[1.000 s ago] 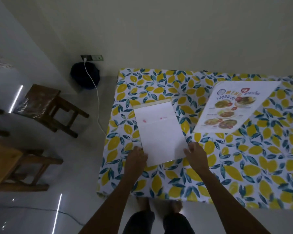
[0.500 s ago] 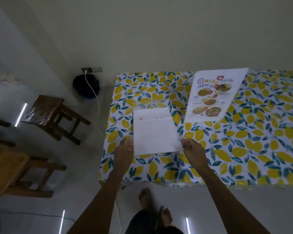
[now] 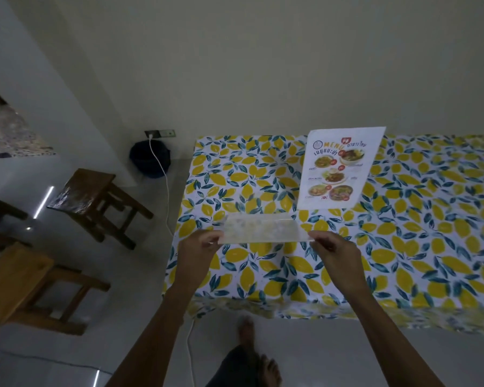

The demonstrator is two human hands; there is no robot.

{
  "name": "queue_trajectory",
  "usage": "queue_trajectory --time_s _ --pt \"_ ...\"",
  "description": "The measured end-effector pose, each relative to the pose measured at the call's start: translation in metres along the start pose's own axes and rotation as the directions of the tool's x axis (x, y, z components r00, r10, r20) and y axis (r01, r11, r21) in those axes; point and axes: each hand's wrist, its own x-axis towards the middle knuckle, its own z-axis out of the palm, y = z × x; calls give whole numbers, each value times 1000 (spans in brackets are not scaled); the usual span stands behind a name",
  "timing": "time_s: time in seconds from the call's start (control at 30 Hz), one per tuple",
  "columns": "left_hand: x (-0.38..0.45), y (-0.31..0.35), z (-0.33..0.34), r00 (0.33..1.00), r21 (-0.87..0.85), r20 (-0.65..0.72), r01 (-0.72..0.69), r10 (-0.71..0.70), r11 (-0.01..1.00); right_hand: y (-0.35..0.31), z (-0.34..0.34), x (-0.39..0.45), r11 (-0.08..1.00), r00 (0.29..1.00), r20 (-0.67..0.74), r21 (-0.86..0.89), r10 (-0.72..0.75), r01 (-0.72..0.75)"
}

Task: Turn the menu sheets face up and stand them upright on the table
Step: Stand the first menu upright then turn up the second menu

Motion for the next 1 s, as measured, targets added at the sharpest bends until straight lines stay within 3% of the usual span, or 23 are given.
queue_trajectory --time_s 0.17,0.33,0.47,0.7,0.8,1.0 --pt "33 10 -3 999 34 -35 -6 8 999 -14 -5 35 998 998 -14 0 -63 63" --pt "74 20 3 993 -77 -113 27 -36 997 -27 0 89 995 994 -57 3 -97 97" --pt "111 20 17 984 -3 -174 23 -23 1000 -30 14 133 994 990 -92 8 -109 110" --pt "158 -8 48 972 46 -196 140 -129 989 3 54 191 992 998 -51 -123 -21 14" --pt "174 -16 53 974 23 -159 168 -162 986 16 71 201 989 999 -44 -145 30 -36" --pt "176 -45 64 964 51 81 252 -255 967 40 95 202 987 993 -50 -113 108 -113"
